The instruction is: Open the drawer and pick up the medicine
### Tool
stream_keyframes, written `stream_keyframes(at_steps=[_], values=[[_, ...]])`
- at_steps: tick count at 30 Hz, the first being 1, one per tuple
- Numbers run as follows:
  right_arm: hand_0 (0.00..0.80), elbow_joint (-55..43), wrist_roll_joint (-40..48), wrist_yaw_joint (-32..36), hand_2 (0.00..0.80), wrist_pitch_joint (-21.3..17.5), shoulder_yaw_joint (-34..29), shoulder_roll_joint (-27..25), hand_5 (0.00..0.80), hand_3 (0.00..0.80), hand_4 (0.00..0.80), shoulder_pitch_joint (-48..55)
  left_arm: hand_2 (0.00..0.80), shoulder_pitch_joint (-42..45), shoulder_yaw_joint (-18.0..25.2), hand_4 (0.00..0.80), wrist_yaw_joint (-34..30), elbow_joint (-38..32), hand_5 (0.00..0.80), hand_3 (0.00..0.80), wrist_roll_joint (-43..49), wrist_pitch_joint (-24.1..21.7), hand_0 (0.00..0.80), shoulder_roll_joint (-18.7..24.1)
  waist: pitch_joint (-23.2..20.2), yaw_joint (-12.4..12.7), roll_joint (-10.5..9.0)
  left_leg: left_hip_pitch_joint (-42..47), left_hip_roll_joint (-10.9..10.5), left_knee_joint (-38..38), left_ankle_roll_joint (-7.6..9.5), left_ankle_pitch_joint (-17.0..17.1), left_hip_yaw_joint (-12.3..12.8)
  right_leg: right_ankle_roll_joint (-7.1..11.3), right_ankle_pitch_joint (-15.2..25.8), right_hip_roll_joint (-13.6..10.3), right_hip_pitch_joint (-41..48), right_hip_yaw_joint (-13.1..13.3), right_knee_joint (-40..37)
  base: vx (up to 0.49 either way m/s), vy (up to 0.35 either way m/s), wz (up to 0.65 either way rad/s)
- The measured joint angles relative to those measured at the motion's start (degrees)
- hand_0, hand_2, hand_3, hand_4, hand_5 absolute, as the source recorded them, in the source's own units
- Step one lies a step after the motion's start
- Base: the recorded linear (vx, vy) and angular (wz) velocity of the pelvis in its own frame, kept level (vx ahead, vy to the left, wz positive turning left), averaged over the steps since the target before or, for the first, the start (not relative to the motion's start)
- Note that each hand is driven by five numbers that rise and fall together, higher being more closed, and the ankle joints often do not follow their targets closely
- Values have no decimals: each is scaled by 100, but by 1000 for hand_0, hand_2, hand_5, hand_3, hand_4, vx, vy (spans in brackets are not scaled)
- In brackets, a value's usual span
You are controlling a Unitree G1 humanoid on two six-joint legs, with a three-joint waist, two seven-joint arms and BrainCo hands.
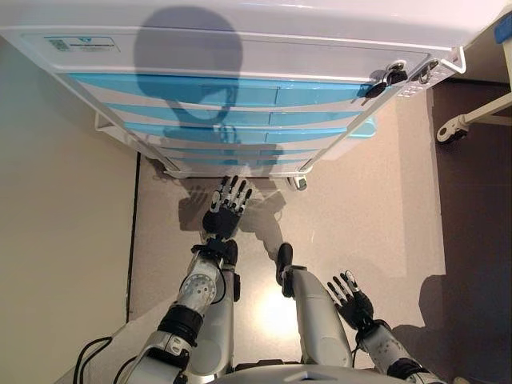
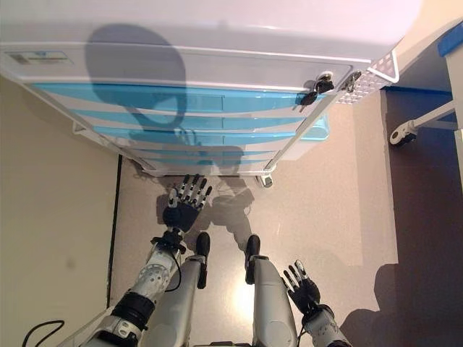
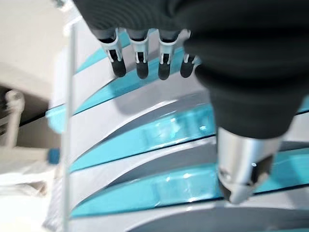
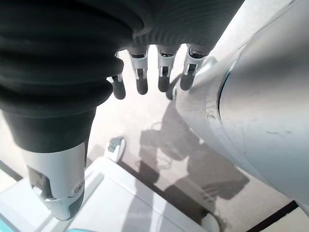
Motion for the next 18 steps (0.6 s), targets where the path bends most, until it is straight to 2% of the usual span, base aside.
stream_keyframes(at_steps=[1, 5, 12, 18], values=[[0, 18, 1, -58, 0, -20, -4, 15, 0, 0, 0, -23, 0, 13, 155, 0, 131, 0, 0, 0, 127, -122, 0, 25, -1, -1, -1, 17, 4, -52, 7, 17, 1, -16, 28, 0, 20, -2, -49, 30, -7, 0], [0, 118, 4, -165, 0, -101, -11, 96, 0, 0, 0, -52, 0, 90, 329, 0, 365, 2, 0, 0, 203, -283, 0, 51, -2, 12, -13, 241, -4, -232, 15, 74, 1, -17, 95, -1, 242, -14, -222, 10, 1, 2], [0, 174, 5, -242, 0, -165, -14, 176, 0, 0, 0, -132, 0, 194, 356, 0, 714, 21, 0, 0, 461, -398, 0, 160, -10, 26, -27, 326, -18, -292, 32, 86, -10, 5, 108, -10, 360, -27, -325, 0, 0, 0], [0, 205, -54, -506, 0, -381, -132, 170, 0, 0, 0, -166, 0, 517, 626, 0, 1521, -9, 0, 0, 1740, -620, 0, 412, -13, 24, -25, 404, -23, -386, 14, 99, -37, 2, 106, -12, 408, -30, -327, 0, 0, 0]])
